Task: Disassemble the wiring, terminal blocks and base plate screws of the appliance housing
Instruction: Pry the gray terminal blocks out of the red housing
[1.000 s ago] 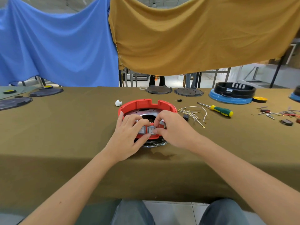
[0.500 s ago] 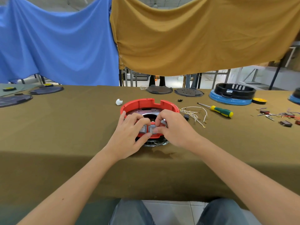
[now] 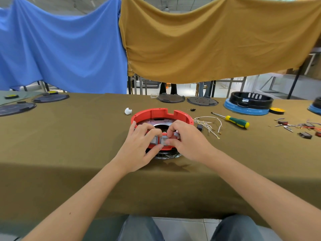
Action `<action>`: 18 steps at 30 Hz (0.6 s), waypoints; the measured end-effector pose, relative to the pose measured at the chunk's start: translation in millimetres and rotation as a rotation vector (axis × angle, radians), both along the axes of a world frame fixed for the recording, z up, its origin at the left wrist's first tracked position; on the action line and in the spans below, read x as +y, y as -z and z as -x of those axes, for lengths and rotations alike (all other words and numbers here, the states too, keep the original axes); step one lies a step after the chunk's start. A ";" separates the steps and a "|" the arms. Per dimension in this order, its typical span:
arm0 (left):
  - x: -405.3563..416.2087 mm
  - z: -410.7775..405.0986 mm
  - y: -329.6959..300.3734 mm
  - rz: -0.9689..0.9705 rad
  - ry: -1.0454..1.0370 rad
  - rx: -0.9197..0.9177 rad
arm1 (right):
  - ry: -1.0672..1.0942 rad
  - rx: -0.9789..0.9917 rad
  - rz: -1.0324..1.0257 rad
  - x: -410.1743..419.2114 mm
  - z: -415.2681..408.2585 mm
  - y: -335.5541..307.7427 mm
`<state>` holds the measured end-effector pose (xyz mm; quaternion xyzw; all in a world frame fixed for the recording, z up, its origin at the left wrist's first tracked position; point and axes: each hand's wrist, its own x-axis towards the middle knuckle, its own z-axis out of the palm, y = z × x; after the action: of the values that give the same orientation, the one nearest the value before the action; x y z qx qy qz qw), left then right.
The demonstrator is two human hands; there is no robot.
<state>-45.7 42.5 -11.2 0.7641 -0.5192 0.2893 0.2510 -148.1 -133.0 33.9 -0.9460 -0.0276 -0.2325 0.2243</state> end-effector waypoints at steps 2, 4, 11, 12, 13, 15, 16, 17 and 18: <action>-0.7 -0.6 0.3 0.002 -0.001 0.002 | 0.002 -0.006 0.010 -0.3 0.5 0.6; -1.0 -1.4 1.0 0.001 -0.004 0.005 | 0.027 -0.040 -0.016 3.8 0.2 5.7; -0.2 -1.2 0.3 -0.014 -0.007 -0.003 | 0.026 -0.089 -0.072 12.2 0.1 12.1; -0.2 -1.2 0.4 -0.014 -0.007 0.000 | 0.024 -0.091 -0.065 12.2 0.1 12.0; -0.2 -1.1 0.2 -0.015 -0.007 0.002 | 0.020 -0.092 -0.059 12.4 0.1 12.0; -0.3 -0.9 -0.1 -0.020 -0.009 0.000 | 0.009 -0.087 -0.069 12.2 0.4 12.2; -0.3 -0.6 -0.4 -0.021 -0.009 0.001 | 0.002 -0.079 -0.084 11.3 0.7 11.6; -0.6 -0.2 -0.3 -0.017 -0.009 0.002 | -0.010 -0.068 -0.101 9.4 1.7 10.9; -0.9 0.0 -0.9 -0.013 -0.007 0.003 | -0.028 -0.052 -0.121 7.1 2.8 9.3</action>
<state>-45.6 41.6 -10.3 0.7678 -0.5181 0.2855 0.2459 -150.8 -125.9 24.5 -0.9239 -0.0324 -0.2550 0.2835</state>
